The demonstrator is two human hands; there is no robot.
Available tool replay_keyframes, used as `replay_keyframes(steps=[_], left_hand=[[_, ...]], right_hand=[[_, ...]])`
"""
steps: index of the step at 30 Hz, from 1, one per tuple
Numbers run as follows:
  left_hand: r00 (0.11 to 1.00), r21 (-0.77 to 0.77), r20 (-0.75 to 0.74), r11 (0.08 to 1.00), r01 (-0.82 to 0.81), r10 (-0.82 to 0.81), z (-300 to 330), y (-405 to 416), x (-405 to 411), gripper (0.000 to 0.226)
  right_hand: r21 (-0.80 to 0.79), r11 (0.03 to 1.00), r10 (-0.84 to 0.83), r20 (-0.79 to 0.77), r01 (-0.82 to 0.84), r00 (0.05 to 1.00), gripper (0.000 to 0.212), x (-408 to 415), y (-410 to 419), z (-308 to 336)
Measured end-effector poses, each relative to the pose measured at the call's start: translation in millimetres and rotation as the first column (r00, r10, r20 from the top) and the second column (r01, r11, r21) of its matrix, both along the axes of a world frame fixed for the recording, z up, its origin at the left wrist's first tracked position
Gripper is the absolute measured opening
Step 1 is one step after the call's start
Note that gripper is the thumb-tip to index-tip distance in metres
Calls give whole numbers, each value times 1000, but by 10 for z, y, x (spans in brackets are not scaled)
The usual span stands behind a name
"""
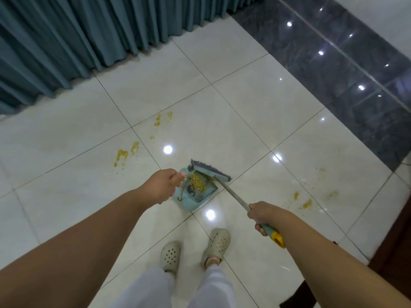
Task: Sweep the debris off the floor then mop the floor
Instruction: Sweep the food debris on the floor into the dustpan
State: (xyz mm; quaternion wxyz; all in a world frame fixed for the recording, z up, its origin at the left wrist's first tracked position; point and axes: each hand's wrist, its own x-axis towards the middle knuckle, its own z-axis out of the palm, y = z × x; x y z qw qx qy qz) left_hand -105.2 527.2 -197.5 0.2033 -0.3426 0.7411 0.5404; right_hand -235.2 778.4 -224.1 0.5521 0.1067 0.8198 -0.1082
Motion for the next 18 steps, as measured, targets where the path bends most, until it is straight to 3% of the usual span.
replay_keyframes(steps=[11,18], left_hand=[[996,-55,32,995,80,-78,18,-18,207,41],[991,-135,25,982,135,-133,22,-9,203,40]], right_hand=[[59,997,-40,-7,41,999,33,63,314,245],[-19,974,-227,14,227,974,32,-99,323,299]])
